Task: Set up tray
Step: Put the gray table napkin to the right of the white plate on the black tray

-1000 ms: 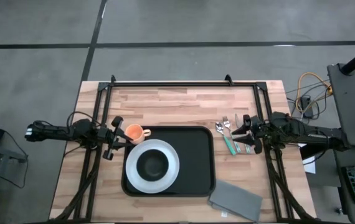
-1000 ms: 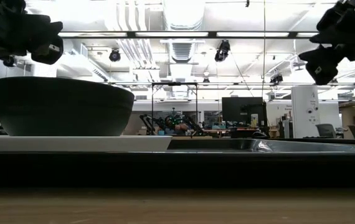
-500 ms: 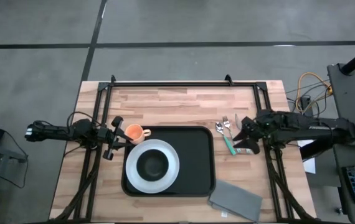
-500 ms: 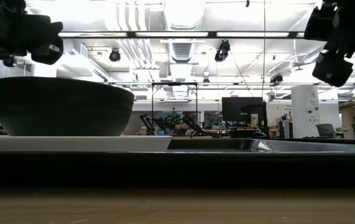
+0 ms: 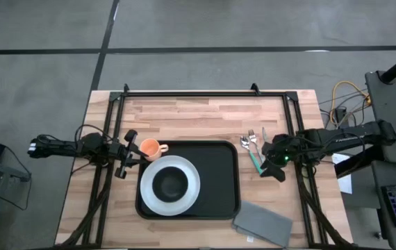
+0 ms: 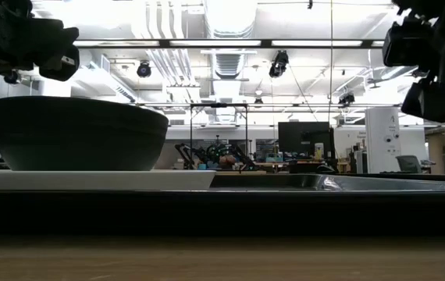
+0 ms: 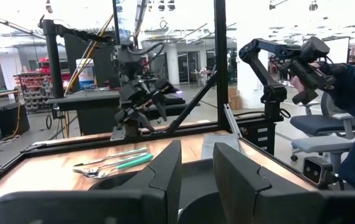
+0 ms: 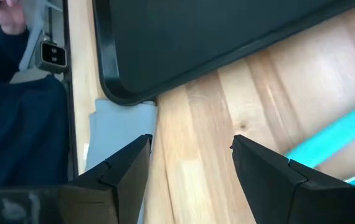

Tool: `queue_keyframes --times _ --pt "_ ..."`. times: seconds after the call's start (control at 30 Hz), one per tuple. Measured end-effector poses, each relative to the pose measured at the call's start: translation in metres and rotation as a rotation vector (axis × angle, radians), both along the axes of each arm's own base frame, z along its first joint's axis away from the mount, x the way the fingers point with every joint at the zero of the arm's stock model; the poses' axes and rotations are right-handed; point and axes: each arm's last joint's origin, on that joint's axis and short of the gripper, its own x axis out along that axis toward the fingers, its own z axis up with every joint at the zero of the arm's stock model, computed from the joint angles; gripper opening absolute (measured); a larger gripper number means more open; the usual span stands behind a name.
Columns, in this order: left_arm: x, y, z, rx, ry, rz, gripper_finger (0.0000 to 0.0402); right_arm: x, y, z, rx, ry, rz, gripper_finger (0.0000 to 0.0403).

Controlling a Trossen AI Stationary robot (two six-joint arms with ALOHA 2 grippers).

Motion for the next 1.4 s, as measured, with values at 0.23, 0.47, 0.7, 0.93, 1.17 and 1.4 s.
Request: queue_keyframes --times 0.23,0.47,0.7,0.93,1.17,1.4 --pt "0.000 0.000 0.000 0.000 0.000 0.000 0.0075 0.003 0.020 -0.004 -0.044 0.025 0.031 0.0215" --pt "0.000 0.000 0.000 0.000 0.000 0.000 0.0075 0.009 0.044 -0.019 -0.054 0.104 0.132 0.0215" --pt "0.000 0.000 0.000 0.000 0.001 0.000 0.0075 0.025 0.064 -0.035 -0.061 0.115 0.191 0.0214" --pt "0.000 0.000 0.000 0.000 0.001 0.000 0.0075 0.039 0.082 -0.055 -0.068 0.120 0.223 0.0214" --pt "0.000 0.000 0.000 0.000 0.002 0.000 0.0075 0.053 0.092 -0.069 -0.016 0.101 0.212 0.0214" --pt "0.000 0.000 0.000 0.001 0.002 0.000 0.0075 0.060 0.098 -0.083 0.011 0.126 0.185 0.0214"
